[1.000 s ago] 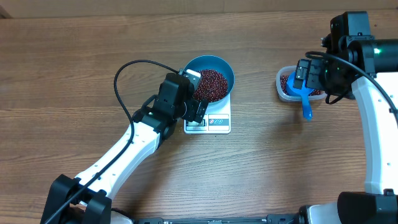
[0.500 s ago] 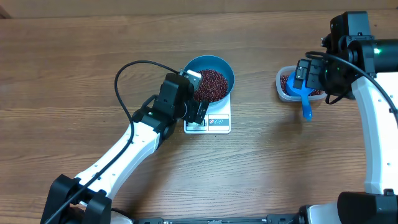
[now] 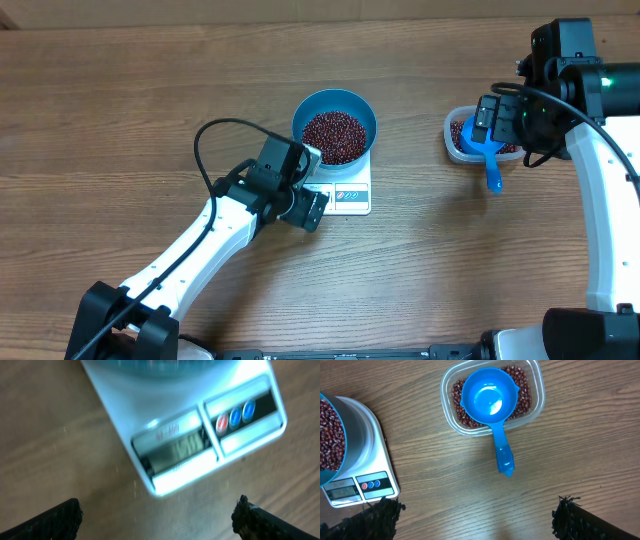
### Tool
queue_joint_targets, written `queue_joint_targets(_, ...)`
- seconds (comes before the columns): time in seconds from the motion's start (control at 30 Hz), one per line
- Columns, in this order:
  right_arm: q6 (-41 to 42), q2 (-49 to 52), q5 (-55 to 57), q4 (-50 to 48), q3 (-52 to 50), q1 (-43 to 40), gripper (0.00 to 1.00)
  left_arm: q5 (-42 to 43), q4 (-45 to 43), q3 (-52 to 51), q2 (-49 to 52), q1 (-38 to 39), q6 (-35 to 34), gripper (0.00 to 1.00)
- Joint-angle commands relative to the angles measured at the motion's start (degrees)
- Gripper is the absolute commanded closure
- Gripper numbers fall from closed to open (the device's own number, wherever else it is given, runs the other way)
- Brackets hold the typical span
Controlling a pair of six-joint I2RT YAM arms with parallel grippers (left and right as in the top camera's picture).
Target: Scoop item into bowl and weigh 150g on scale
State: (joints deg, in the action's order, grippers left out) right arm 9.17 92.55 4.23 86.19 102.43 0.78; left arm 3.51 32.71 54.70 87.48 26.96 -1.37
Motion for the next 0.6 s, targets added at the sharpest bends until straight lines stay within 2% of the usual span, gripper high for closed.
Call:
queue_joint_targets(0.0, -0.68, -0.11, -0.5, -0.17, 1.05, -0.15, 0.0, 1.2, 4.15, 0.85, -2.19, 0.35, -1.27, 0.01)
queue_joint_targets(0.3, -0.68, -0.11, -0.5, -0.17, 1.05, -0.15, 0.0, 1.22, 7.41, 0.76, -4.33, 0.87, -2.1, 0.01)
queue_joint_targets(0.57, -0.68, -0.11, -0.5, -0.17, 1.05, -0.15, 0.0, 1.2, 3.85, -2.64, -5.29, 3.26, -3.26, 0.0)
